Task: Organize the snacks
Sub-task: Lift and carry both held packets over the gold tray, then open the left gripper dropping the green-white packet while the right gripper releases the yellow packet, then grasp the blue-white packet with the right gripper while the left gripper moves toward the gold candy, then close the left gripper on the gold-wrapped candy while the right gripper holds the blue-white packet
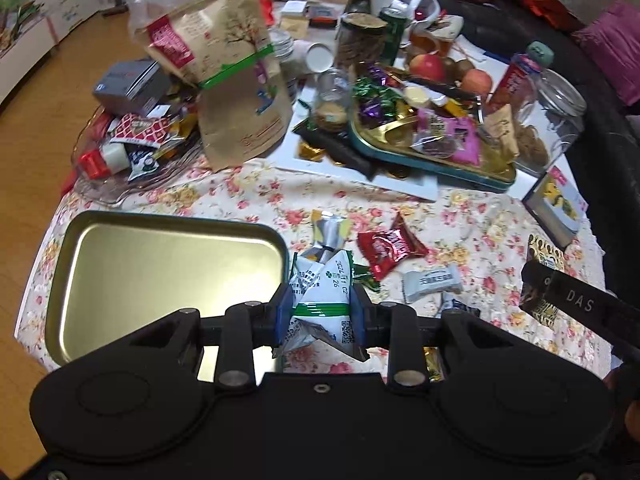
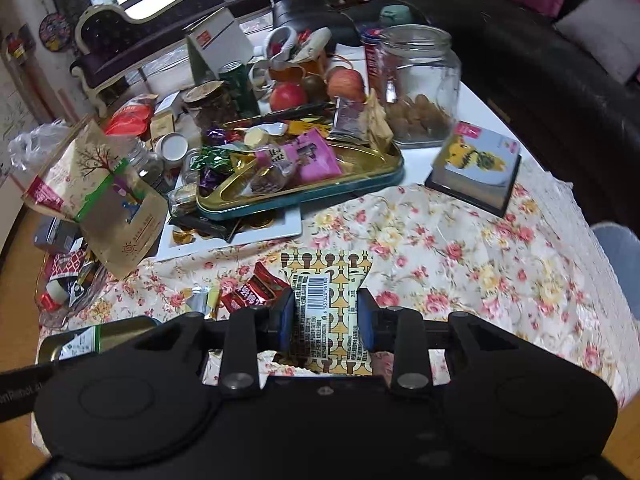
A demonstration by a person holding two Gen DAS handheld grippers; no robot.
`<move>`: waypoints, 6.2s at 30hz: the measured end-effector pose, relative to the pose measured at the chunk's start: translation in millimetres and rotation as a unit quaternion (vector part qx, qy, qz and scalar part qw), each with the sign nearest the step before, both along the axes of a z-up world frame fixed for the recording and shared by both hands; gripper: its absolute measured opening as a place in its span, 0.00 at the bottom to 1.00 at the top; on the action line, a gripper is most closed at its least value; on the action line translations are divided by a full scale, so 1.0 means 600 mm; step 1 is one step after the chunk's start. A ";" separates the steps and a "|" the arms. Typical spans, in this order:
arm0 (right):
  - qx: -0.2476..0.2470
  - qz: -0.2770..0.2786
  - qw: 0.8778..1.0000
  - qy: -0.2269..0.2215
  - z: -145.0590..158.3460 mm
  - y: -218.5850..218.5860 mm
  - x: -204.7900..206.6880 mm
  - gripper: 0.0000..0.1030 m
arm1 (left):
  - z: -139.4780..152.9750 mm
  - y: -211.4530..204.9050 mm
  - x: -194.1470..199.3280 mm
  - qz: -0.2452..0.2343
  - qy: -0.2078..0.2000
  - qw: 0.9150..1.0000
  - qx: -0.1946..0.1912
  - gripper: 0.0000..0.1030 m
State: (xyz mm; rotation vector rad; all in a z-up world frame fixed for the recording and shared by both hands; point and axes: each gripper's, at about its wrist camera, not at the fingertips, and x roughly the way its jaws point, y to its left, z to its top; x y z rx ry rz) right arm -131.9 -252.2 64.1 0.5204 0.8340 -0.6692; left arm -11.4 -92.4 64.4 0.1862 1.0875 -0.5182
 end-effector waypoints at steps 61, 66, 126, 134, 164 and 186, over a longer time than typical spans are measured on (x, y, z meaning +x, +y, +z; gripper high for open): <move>0.115 0.253 0.961 0.006 -0.084 0.246 0.185 0.34 | -0.040 0.258 0.158 0.204 0.065 0.975 0.054 0.46; 0.086 0.285 0.955 -0.016 -0.068 0.263 0.183 0.36 | -0.052 0.259 0.159 0.204 0.085 0.973 0.058 0.46; 0.087 -0.019 0.992 0.084 -0.117 -0.063 -0.007 0.49 | -0.024 -0.035 0.031 0.014 0.079 0.995 0.058 0.46; 0.131 -0.051 0.985 0.099 -0.136 -0.106 0.015 0.49 | -0.017 -0.039 0.036 0.014 0.085 0.995 0.042 0.46; 0.076 -0.088 0.982 0.149 -0.248 -0.042 0.098 0.51 | -0.013 0.011 0.061 0.038 0.098 0.994 0.022 0.45; 0.071 -0.026 0.981 0.176 -0.247 -0.050 0.081 0.45 | -0.039 -0.025 0.047 0.022 0.094 0.994 0.056 0.45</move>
